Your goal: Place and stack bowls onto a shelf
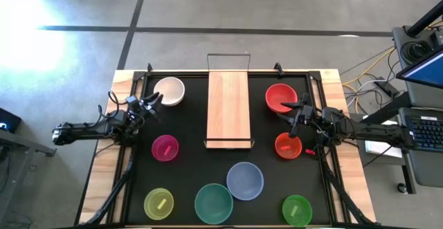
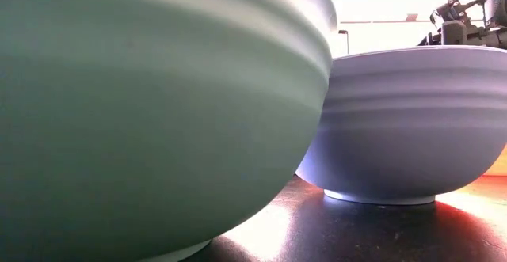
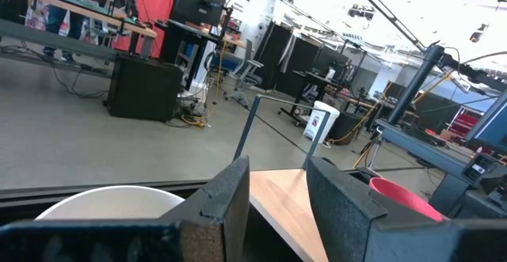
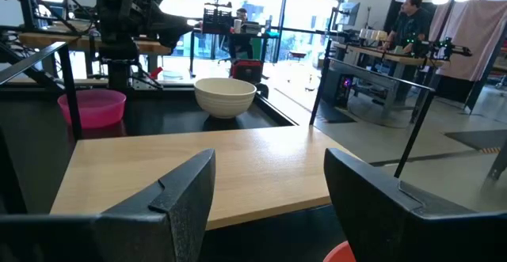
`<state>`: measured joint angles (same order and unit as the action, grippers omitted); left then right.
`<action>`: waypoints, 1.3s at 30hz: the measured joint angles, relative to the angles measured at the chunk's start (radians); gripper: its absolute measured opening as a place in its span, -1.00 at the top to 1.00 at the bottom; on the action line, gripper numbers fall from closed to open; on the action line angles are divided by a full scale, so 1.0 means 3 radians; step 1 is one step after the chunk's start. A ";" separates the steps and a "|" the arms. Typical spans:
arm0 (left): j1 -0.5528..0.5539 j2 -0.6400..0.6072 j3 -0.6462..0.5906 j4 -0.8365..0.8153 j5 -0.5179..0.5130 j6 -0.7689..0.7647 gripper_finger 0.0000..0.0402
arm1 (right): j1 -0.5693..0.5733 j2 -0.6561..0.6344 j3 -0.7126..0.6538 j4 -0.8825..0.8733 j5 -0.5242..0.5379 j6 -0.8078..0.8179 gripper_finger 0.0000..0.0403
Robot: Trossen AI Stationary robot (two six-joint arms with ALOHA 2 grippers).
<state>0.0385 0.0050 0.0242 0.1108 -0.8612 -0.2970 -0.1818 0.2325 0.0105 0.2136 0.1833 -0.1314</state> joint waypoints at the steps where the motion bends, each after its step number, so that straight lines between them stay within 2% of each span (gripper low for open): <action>1: 0.0001 0.0000 -0.0001 0.0000 -0.0001 0.0000 0.45 | 0.0000 -0.0001 0.0000 0.0001 0.0000 0.0000 -0.12; 10: 0.0000 -0.0001 -0.0001 0.0000 0.0000 0.0000 0.45 | 0.0000 0.0000 -0.0001 0.0006 -0.0001 0.0052 -0.12; 17: 0.0000 0.0000 0.0000 -0.0001 -0.0001 0.0000 0.45 | 0.0000 0.0000 0.0000 0.0012 0.0002 0.0491 -0.12; 23: -0.0001 0.0000 0.0000 0.0000 0.0000 0.0000 0.45 | 0.0000 0.0000 0.0000 0.0010 -0.0019 0.1126 -0.12; 29: 0.0000 0.0000 0.0000 -0.0001 0.0000 0.0000 0.45 | 0.0000 0.0000 0.0000 0.0037 -0.0021 0.1151 -0.12; 34: 0.0000 0.0001 0.0000 0.0000 0.0000 0.0000 0.45 | 0.0000 -0.0001 -0.0001 0.0135 -0.0001 0.1812 -0.12; 39: -0.0001 0.0001 0.0000 -0.0001 0.0000 0.0000 0.45 | -0.0005 0.0000 0.0000 0.0258 0.0085 0.1890 -0.12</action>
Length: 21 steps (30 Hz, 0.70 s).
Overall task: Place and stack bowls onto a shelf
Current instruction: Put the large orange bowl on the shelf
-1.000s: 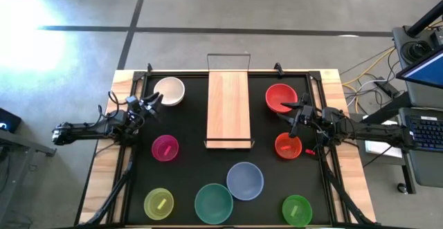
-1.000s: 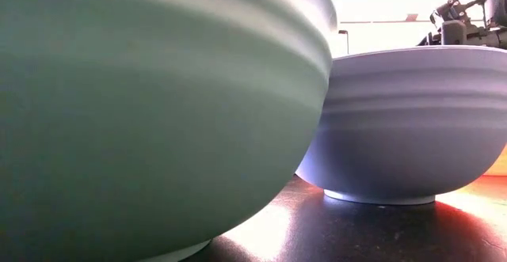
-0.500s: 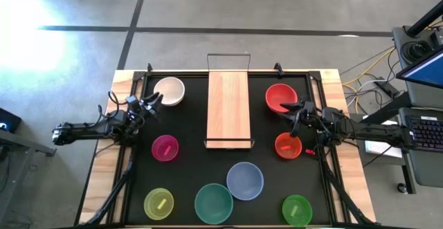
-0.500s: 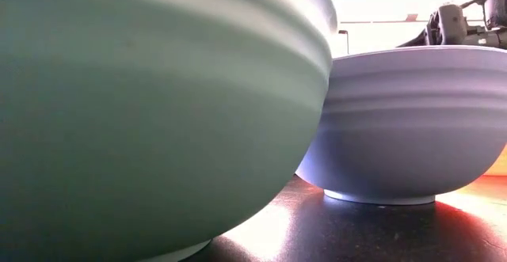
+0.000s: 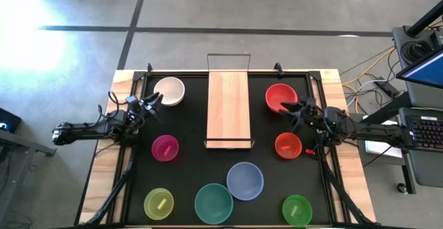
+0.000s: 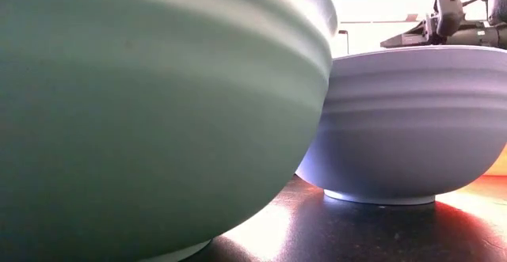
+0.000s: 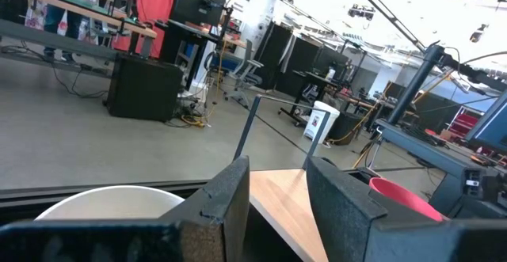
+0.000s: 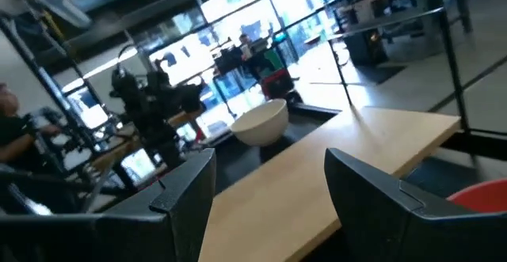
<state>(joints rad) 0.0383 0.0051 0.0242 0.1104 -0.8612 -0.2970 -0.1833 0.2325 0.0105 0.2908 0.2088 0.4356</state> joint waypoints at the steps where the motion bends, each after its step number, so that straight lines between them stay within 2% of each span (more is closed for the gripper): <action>1: 0.0001 -0.0001 0.0000 0.0001 -0.0001 0.0000 0.45 | -0.0001 0.0000 0.0000 0.0031 0.0009 0.0029 -0.12; 14: 0.0001 0.0000 0.0000 0.0000 0.0000 0.0000 0.45 | 0.0004 0.0000 0.0000 0.0132 -0.0137 0.0059 -0.12; 21: 0.0000 -0.0001 -0.0001 0.0000 -0.0001 0.0000 0.45 | 0.0004 0.0021 0.0000 -0.0002 0.0293 0.0281 -0.12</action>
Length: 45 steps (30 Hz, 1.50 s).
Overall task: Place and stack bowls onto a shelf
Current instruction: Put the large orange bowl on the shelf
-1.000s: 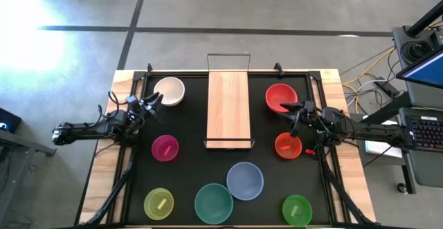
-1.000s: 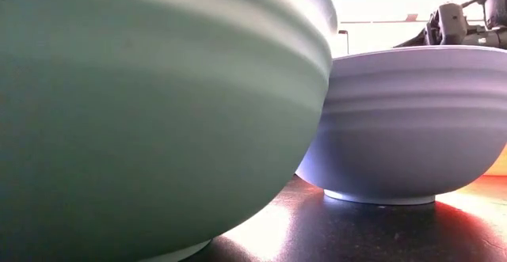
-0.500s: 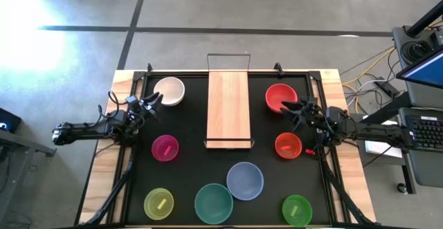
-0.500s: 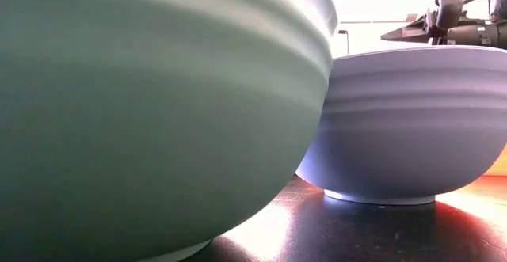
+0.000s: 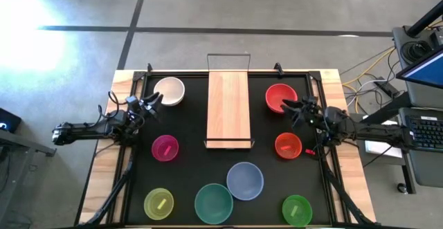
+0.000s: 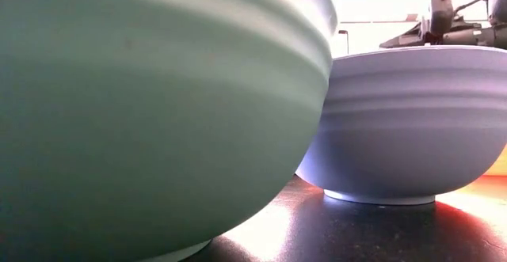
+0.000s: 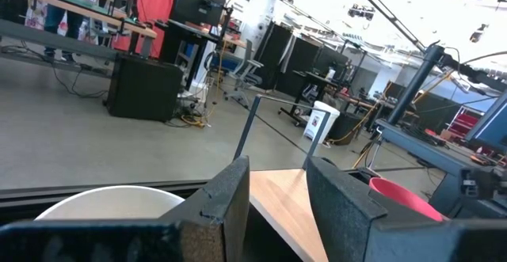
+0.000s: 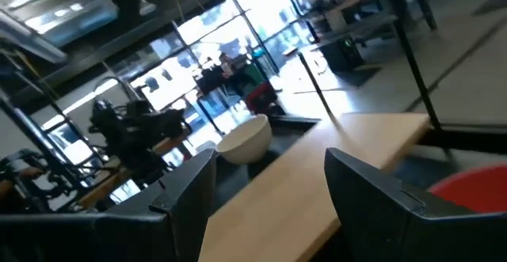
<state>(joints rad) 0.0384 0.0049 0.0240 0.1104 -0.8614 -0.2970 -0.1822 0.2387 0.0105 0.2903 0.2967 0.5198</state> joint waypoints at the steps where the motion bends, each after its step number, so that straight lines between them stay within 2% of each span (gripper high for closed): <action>1: 0.0001 0.0001 0.0001 0.0000 0.0001 0.0000 0.45 | 0.0000 0.0002 0.0000 -0.0015 0.0005 -0.0021 -0.12; 6: 0.0000 0.0001 0.0001 0.0000 0.0001 0.0000 0.45 | 0.0000 0.0008 -0.0001 -0.0008 0.0158 0.0015 -0.12; 14: 0.0000 0.0001 0.0000 0.0001 0.0000 0.0000 0.45 | -0.0003 0.0024 -0.0001 0.0003 0.0157 -0.0029 -0.12; 19: 0.0000 0.0001 0.0000 0.0000 0.0001 0.0000 0.45 | -0.0005 0.0024 0.0000 0.0026 0.0412 -0.0164 -0.12; 30: 0.0000 0.0001 0.0001 0.0000 0.0001 0.0000 0.45 | -0.0005 0.0023 0.0010 0.0400 0.0396 -0.0161 -0.12; 35: 0.0000 0.0000 0.0001 0.0000 0.0001 0.0000 0.45 | -0.0005 0.0085 0.0280 -0.0242 0.0319 -0.0110 -0.12; 42: 0.0000 0.0001 0.0000 0.0001 0.0000 0.0000 0.45 | -0.0005 0.0392 0.0750 -0.1189 0.0295 0.0019 -0.12; 45: 0.0000 0.0001 0.0000 0.0001 0.0000 0.0000 0.45 | -0.0005 0.0566 0.0962 -0.1657 0.0294 0.0268 -0.12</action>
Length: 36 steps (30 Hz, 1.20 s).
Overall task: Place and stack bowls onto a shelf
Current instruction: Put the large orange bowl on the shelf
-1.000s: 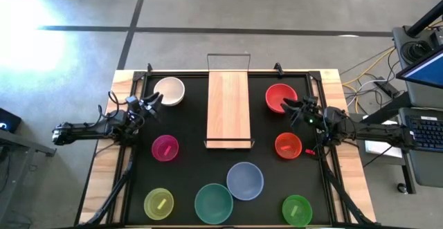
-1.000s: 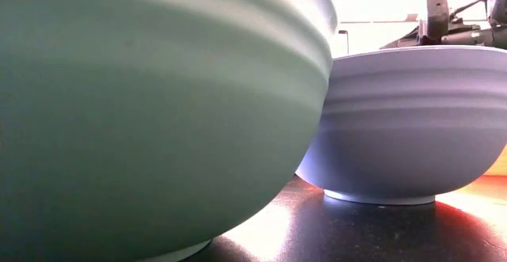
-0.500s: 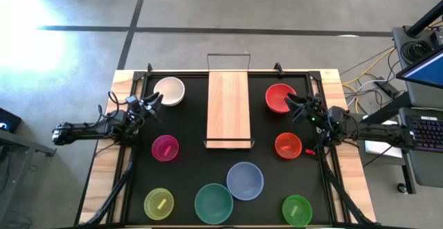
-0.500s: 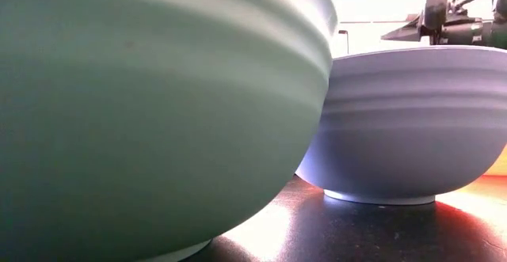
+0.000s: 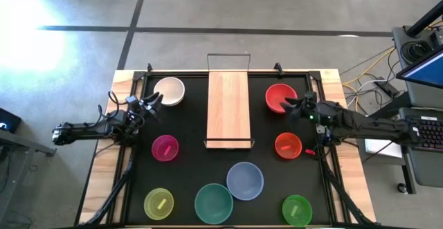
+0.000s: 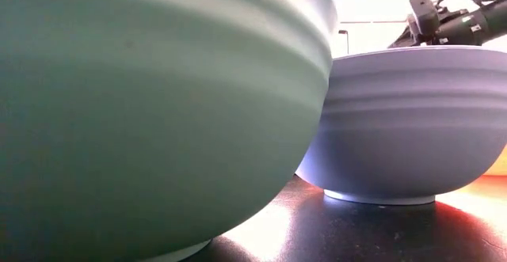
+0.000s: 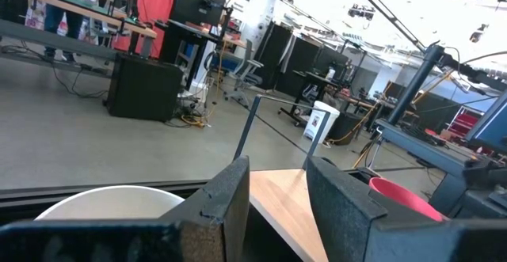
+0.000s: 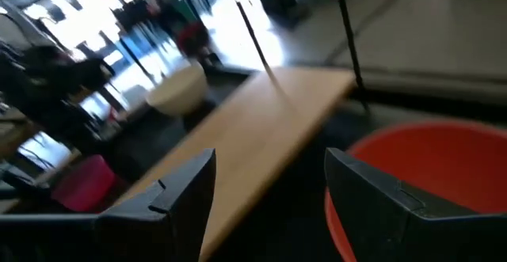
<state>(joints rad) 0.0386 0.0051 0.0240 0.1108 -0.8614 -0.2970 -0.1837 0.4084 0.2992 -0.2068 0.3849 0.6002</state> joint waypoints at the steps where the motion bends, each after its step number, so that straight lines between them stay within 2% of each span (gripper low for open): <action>1: -0.0001 0.0000 0.0001 0.0000 0.0001 0.0000 0.45 | 0.0000 0.0067 0.0076 -0.0159 -0.0003 0.0086 -0.12; 7: 0.0000 -0.0001 0.0001 -0.0001 0.0000 0.0000 0.45 | 0.0000 0.0548 0.0520 -0.0962 -0.0087 0.0181 -0.12; 14: -0.0001 0.0000 0.0000 -0.0001 0.0000 0.0000 0.45 | 0.0000 0.1134 0.0880 -0.1298 -0.0263 0.0055 -0.12; 28: -0.0001 0.0000 0.0001 -0.0001 0.0000 0.0000 0.45 | 0.0000 0.2028 0.1021 -0.1285 -0.0016 -0.0090 -0.12; 32: -0.0001 0.0000 0.0001 -0.0001 0.0000 0.0000 0.45 | -0.0001 0.2252 0.1056 -0.1263 0.0281 -0.0168 -0.12; 36: -0.0001 0.0000 0.0001 -0.0001 0.0000 0.0000 0.45 | -0.0001 0.2477 0.1069 -0.1235 0.0324 -0.0285 -0.12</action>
<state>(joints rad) 0.0383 0.0051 0.0242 0.1104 -0.8616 -0.2970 -0.1841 1.1516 0.6200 -0.5772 0.4820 0.5148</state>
